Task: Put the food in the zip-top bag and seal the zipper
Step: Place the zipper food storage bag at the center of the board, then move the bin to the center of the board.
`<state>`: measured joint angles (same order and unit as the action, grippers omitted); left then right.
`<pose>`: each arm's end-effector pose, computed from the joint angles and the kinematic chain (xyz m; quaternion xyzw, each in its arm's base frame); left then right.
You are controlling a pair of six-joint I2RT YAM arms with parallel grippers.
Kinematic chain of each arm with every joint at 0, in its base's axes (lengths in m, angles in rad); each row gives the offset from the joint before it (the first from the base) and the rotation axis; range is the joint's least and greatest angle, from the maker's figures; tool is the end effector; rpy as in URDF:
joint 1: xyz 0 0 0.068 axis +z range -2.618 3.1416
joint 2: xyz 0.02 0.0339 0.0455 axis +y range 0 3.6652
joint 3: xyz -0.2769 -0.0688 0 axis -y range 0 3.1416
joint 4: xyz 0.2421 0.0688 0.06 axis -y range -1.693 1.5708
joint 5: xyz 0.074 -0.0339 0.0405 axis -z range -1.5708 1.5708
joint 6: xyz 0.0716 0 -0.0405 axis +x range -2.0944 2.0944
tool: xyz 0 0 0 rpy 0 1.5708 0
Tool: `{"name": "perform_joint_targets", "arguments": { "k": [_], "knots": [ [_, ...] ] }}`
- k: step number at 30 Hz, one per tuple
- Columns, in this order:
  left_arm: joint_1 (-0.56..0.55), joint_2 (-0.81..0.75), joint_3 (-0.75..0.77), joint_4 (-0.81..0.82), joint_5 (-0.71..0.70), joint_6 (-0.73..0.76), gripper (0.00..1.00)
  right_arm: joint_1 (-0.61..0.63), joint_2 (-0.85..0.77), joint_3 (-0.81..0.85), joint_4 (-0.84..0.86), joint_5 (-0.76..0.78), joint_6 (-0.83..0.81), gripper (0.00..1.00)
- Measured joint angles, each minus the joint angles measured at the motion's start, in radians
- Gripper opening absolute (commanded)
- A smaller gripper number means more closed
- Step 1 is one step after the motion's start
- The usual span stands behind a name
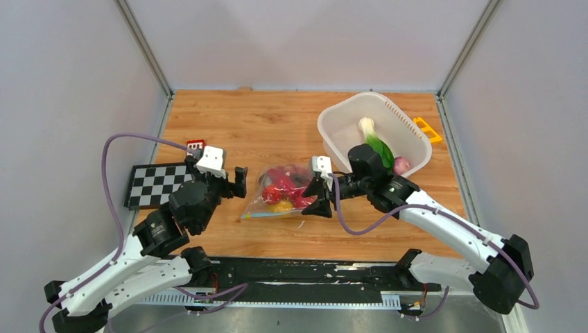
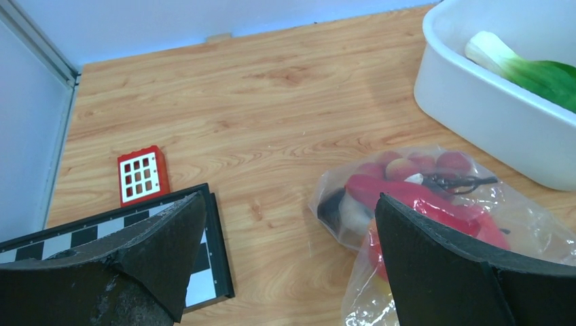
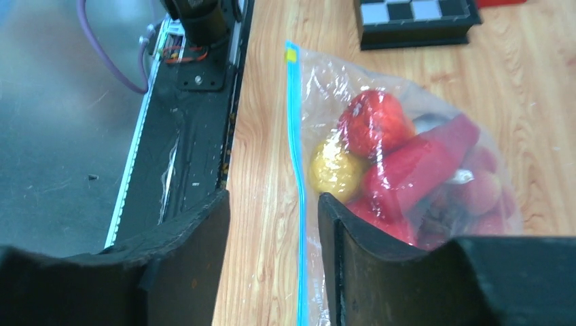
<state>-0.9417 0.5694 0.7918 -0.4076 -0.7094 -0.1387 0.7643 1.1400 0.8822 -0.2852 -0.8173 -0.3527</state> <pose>0.1176 -0.0824 0.3511 0.0778 0.7509 -0.0788 0.6511 0.1509 0.2170 0.2978 -0.5891 0.5742 0.4309 0.3709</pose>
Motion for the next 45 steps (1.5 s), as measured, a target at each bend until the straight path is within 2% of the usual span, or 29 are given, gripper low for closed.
{"name": "perform_joint_targets", "arguments": {
  "k": [2,7,11,16,20,23,28,33,41,45],
  "knots": [
    [0.0,0.014,0.0,-0.001,0.008,-0.005,1.0,0.0,-0.033,-0.002,0.021,0.012,0.022,0.63],
    [0.0,0.057,0.0,-0.003,0.025,-0.024,1.0,0.0,-0.034,-0.033,0.144,0.195,0.154,0.64],
    [0.0,0.089,0.0,-0.008,0.033,-0.044,1.0,0.0,0.136,0.063,0.136,0.343,0.26,0.63],
    [0.0,0.105,0.0,-0.022,0.042,-0.066,1.0,-0.004,0.388,0.288,0.051,0.466,0.354,0.61],
    [0.0,0.095,0.0,-0.039,0.042,-0.082,1.0,-0.006,0.521,0.413,-0.019,0.465,0.373,0.6],
    [0.0,0.081,0.0,-0.047,0.036,-0.089,1.0,-0.005,0.568,0.418,-0.067,0.407,0.37,0.6],
    [0.0,0.05,-0.015,-0.048,0.002,-0.095,1.0,0.035,0.552,0.341,-0.091,0.341,0.329,0.6],
    [0.0,0.058,-0.021,-0.041,-0.019,-0.095,1.0,0.06,0.469,0.255,-0.091,0.343,0.305,0.62],
    [0.0,0.12,-0.021,-0.037,-0.014,-0.1,1.0,0.043,0.261,0.141,0.009,0.509,0.335,0.69],
    [0.001,0.136,-0.021,-0.037,0.006,-0.111,1.0,-0.023,0.227,0.132,0.067,0.615,0.378,0.69]
  ]
}}
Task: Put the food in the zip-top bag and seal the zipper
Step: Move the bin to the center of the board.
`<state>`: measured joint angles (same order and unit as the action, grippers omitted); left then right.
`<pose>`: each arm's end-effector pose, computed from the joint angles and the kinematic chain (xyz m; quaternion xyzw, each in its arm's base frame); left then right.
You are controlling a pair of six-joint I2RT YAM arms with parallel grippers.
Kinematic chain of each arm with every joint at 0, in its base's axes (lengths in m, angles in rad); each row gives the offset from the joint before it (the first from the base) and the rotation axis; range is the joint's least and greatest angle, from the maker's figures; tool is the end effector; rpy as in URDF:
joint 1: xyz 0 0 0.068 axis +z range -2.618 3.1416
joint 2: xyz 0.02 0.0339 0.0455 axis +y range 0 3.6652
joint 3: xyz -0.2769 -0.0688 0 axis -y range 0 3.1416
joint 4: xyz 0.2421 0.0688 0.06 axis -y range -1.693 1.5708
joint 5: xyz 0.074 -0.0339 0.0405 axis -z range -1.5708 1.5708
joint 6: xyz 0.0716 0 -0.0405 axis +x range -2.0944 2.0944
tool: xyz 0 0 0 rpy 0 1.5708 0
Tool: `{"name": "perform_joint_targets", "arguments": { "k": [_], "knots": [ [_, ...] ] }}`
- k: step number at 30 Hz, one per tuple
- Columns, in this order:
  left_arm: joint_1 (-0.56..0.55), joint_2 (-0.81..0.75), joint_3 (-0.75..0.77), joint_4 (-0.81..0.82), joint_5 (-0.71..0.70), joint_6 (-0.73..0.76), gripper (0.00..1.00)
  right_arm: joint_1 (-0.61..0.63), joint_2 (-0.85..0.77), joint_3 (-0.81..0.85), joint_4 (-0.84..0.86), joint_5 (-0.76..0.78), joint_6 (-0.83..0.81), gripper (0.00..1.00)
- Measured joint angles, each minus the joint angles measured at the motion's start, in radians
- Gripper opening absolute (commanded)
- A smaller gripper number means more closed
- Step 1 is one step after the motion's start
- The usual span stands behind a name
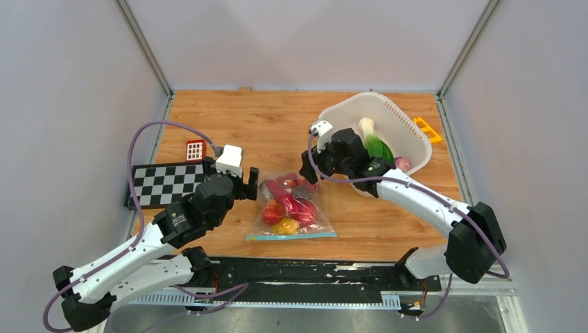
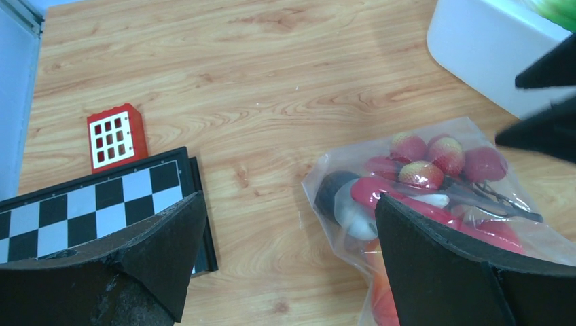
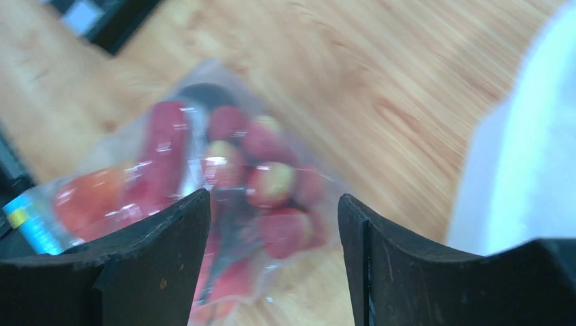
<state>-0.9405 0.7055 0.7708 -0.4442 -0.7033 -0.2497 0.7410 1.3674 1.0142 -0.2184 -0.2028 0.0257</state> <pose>0.1355 -0.1071 0.3211 0.0811 0.7965 -0.0593 0.5962 0.2361 0.2356 0.2793 -0.3511 0.8010 0.2607 0.4088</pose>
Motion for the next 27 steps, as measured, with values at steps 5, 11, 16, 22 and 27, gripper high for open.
{"name": "perform_joint_targets", "arguments": {
  "k": [5,11,16,22,27],
  "knots": [
    [0.001,0.025,0.0,0.0,0.029,-0.018,1.0,-0.153,0.069,0.0,-0.016,0.102,0.061,0.68],
    [0.008,0.055,0.0,0.0,0.08,-0.026,1.0,-0.282,0.092,-0.018,-0.03,0.154,0.093,0.68],
    [0.051,0.059,0.0,0.001,0.138,-0.029,1.0,-0.319,0.072,-0.048,-0.035,0.162,0.085,0.67],
    [0.179,0.073,0.0,0.0,0.237,-0.039,1.0,-0.318,-0.04,-0.078,-0.029,-0.008,0.074,0.69],
    [0.332,0.096,0.0,0.0,0.319,-0.065,1.0,-0.317,-0.175,-0.091,-0.014,-0.028,0.073,0.86]
  ]
}}
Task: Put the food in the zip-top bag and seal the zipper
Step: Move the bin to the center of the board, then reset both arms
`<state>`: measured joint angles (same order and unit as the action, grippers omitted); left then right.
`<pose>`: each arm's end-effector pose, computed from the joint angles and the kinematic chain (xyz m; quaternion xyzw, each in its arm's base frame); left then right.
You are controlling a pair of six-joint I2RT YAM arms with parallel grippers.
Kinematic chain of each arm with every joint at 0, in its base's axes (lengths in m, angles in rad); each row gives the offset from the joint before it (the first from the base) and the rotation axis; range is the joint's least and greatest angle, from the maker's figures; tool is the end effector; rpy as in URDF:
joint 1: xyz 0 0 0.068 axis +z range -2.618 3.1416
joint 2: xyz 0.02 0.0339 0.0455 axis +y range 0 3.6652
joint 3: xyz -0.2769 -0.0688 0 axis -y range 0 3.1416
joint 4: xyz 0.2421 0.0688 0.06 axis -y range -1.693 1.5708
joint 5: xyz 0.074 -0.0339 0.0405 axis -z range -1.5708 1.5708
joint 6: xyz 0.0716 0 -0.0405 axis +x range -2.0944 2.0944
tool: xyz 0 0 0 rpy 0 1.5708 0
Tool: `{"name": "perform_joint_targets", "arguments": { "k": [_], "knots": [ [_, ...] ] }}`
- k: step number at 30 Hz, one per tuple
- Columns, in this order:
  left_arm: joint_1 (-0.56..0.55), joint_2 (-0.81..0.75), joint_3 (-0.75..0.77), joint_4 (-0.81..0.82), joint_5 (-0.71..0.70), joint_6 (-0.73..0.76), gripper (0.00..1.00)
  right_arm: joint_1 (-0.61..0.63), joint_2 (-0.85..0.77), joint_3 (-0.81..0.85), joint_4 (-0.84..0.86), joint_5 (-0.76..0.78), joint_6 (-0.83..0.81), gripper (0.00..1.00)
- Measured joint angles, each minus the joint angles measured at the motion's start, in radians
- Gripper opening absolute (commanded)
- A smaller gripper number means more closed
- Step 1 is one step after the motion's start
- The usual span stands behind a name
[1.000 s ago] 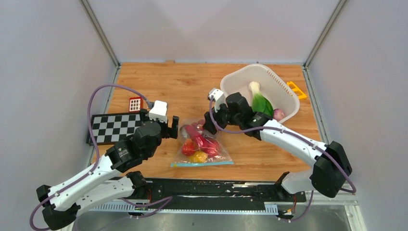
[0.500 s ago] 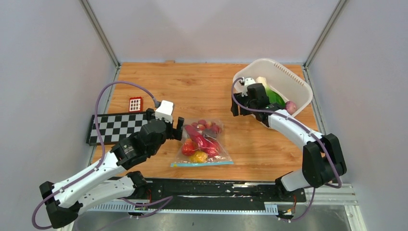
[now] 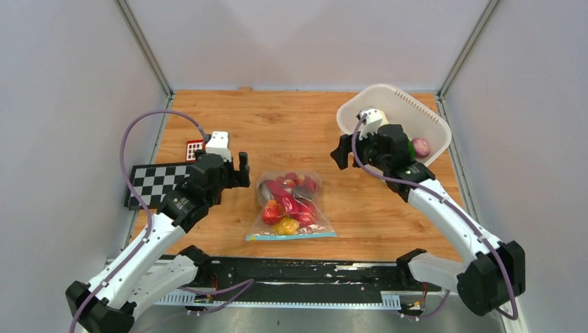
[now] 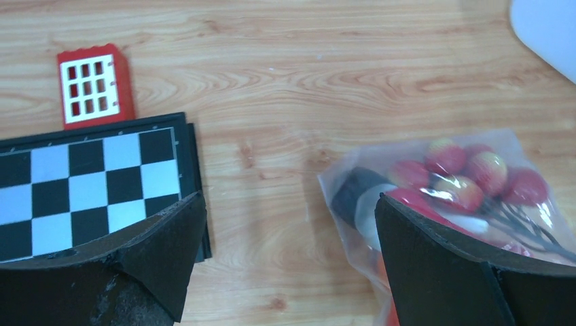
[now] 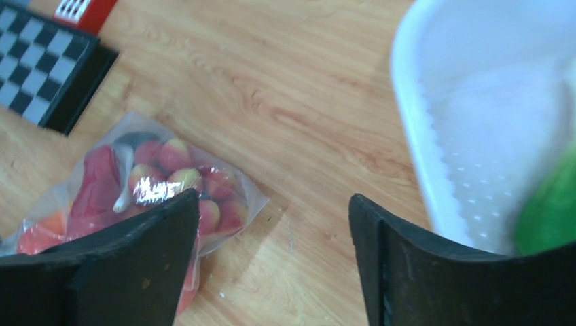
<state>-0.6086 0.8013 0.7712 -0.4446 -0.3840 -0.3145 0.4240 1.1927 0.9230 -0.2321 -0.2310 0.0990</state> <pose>0.1761 -0.0900 0.3009 0.0244 0.8434 -0.0819 0.5305 0.2604 0.1355 0.2950 -0.1962 0.8340 0.2266 0.4632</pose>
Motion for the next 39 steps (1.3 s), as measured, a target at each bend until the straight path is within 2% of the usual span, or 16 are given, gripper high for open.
{"name": "perform_joint_targets", "arguments": {
  "k": [2,9,12,17,23,39],
  "knots": [
    [0.068,0.004,0.0,0.0,0.022,-0.014,1.0,0.001,-0.063,-0.016,0.018,0.067,0.004,0.99],
    [0.271,0.054,0.042,-0.003,0.101,-0.067,1.0,-0.048,-0.187,-0.048,0.059,0.294,0.034,1.0],
    [0.302,0.082,0.083,-0.014,0.103,-0.086,1.0,-0.092,-0.186,-0.048,0.046,0.338,0.052,1.0],
    [0.306,0.092,0.146,-0.063,0.068,-0.131,1.0,-0.148,-0.21,-0.05,0.026,0.369,0.066,1.0],
    [0.308,0.078,0.152,-0.123,0.006,-0.179,1.0,-0.151,-0.285,-0.074,0.022,0.343,0.077,1.0],
    [0.308,-0.004,0.152,-0.125,-0.036,-0.195,1.0,-0.151,-0.385,-0.121,-0.003,0.326,0.098,1.0]
  ]
}}
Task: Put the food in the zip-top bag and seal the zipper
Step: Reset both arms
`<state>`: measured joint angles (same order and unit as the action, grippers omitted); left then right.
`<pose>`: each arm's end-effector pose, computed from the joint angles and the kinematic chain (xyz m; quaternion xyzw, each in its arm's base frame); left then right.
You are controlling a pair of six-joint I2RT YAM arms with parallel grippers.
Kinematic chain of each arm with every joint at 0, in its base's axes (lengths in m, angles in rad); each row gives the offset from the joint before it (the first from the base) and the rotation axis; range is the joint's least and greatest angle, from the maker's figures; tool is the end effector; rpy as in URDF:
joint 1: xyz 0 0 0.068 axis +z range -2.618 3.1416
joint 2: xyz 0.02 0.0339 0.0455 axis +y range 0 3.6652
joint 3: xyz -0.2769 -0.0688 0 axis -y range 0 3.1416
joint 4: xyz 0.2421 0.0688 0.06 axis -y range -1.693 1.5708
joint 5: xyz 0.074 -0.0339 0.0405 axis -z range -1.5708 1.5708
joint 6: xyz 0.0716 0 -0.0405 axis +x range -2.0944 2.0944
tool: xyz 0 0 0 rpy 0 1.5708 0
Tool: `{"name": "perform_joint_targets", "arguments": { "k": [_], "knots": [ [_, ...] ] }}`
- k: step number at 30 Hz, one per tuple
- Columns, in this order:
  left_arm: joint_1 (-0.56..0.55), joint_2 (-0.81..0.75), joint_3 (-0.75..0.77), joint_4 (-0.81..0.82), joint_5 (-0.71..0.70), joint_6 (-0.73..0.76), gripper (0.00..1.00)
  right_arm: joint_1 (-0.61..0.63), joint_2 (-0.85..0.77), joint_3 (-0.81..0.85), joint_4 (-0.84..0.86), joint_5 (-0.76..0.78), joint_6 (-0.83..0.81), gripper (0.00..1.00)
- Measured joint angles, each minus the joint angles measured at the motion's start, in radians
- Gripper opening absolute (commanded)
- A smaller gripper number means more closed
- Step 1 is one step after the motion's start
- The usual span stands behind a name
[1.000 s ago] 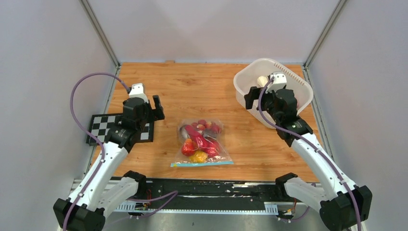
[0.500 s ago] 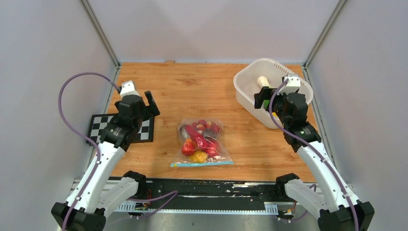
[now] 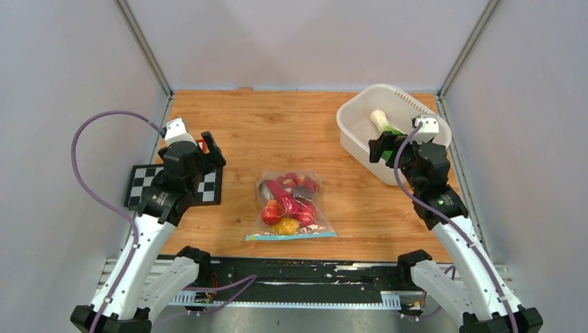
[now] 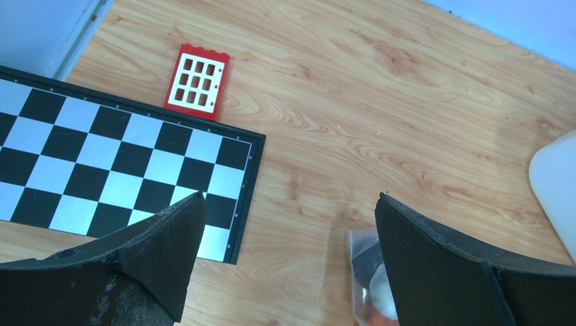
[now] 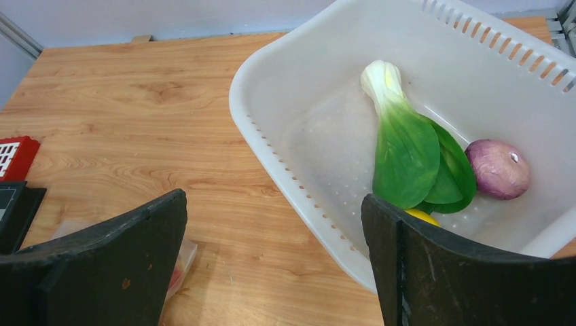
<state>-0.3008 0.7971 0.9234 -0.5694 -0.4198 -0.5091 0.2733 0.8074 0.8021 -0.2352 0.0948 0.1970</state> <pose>0.1854 -0.0270 0.3418 -0.1967 0.8106 -0.0441 0.5498 0.2060 0.0507 0.3377 -0.0008 0.7865 0.1074 0.6082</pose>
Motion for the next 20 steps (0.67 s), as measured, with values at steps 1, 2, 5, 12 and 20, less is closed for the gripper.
{"name": "perform_joint_targets", "arguments": {
  "k": [1,2,5,12,20],
  "knots": [
    [0.0,-0.005,0.0,0.0,0.0,0.002,1.0,0.0,-0.006,-0.001,0.001,-0.001,-0.001,1.0],
    [0.0,-0.008,0.0,0.0,0.0,0.003,1.0,0.0,-0.009,-0.001,0.001,-0.002,-0.001,1.0],
    [0.0,-0.008,0.0,0.0,-0.001,0.008,1.0,0.0,-0.01,-0.001,0.0,-0.011,-0.004,1.0],
    [0.0,-0.001,0.0,0.0,0.0,0.014,1.0,0.0,-0.006,-0.004,0.0,-0.023,-0.004,1.0],
    [0.0,-0.001,0.0,0.0,0.01,0.014,1.0,0.0,0.008,-0.004,-0.002,-0.033,-0.004,1.0]
  ]
}}
